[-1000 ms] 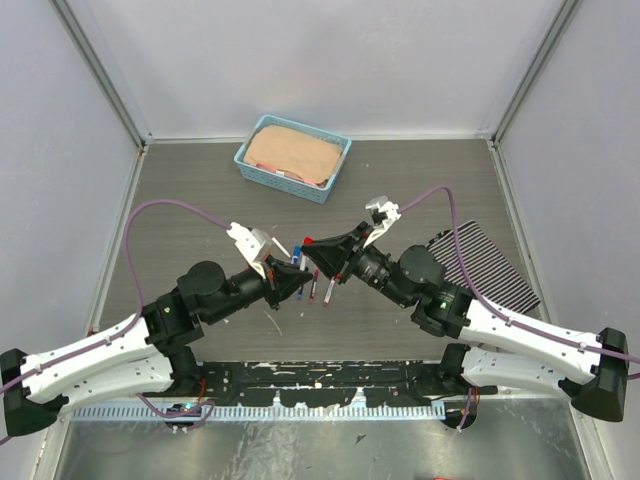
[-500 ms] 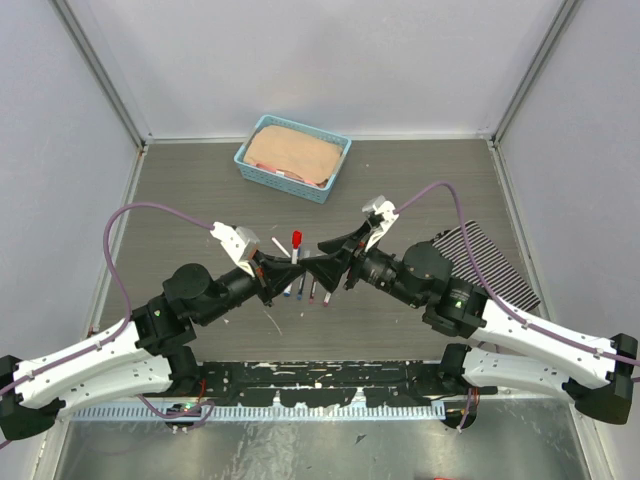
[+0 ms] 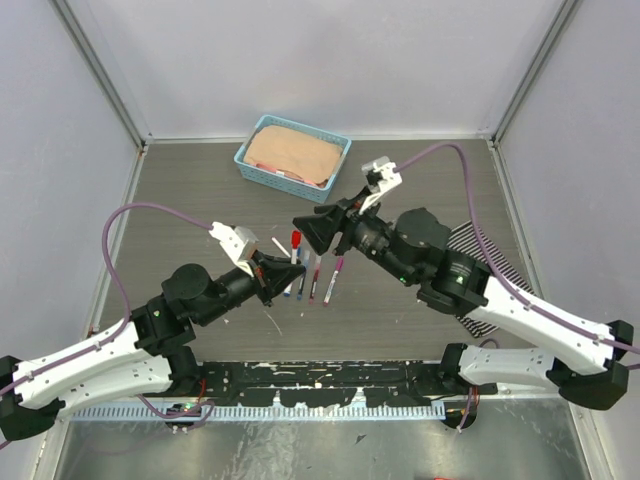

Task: Insert the pens into the pen caps
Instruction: Press the pen cap onto the pen.

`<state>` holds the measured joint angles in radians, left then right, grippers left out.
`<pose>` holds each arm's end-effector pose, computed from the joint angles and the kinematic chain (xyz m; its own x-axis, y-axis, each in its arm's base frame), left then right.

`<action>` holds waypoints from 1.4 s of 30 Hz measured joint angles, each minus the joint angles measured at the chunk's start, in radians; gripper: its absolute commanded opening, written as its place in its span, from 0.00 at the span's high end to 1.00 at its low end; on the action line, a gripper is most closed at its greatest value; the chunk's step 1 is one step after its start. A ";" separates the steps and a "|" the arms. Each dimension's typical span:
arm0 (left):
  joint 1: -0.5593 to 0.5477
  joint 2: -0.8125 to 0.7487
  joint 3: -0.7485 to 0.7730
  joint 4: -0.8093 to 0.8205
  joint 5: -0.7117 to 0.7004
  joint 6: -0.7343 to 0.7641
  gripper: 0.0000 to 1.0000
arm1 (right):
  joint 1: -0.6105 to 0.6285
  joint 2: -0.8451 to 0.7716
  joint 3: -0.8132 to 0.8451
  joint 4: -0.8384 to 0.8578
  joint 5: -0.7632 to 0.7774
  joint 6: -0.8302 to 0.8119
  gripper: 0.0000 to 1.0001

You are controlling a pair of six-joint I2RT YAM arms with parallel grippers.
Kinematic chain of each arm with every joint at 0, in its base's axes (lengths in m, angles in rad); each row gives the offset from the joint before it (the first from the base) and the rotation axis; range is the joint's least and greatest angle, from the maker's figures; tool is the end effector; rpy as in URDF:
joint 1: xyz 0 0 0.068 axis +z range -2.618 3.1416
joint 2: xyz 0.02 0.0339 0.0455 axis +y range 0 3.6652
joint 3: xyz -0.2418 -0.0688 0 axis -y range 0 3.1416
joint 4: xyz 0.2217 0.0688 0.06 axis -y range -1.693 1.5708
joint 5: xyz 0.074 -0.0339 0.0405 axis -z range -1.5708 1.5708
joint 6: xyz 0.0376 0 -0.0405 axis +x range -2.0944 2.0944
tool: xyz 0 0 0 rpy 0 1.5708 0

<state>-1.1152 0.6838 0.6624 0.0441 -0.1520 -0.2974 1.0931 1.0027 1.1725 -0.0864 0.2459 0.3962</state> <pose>0.0784 -0.1471 0.3240 -0.2310 -0.1868 -0.9548 0.7879 0.5398 -0.2962 0.1039 0.1808 0.4231 -0.2540 0.3235 -0.9115 -0.7065 0.5816 0.4033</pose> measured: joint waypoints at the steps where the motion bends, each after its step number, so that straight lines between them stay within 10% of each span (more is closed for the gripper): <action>1: 0.000 0.000 0.000 0.001 0.001 -0.002 1.00 | 0.000 0.023 0.014 -0.015 0.005 0.005 0.43; 19: 0.000 0.008 -0.001 -0.001 0.009 -0.029 1.00 | 0.005 0.141 0.038 -0.095 -0.073 0.055 0.99; 42: -0.007 0.032 0.031 -0.051 0.029 0.032 1.00 | -0.008 0.051 -0.131 0.076 -0.170 0.016 0.99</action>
<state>-1.1221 0.7155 0.6930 -0.0071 -0.1230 -0.2649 1.0851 1.0542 1.0412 -0.0109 0.0761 0.4118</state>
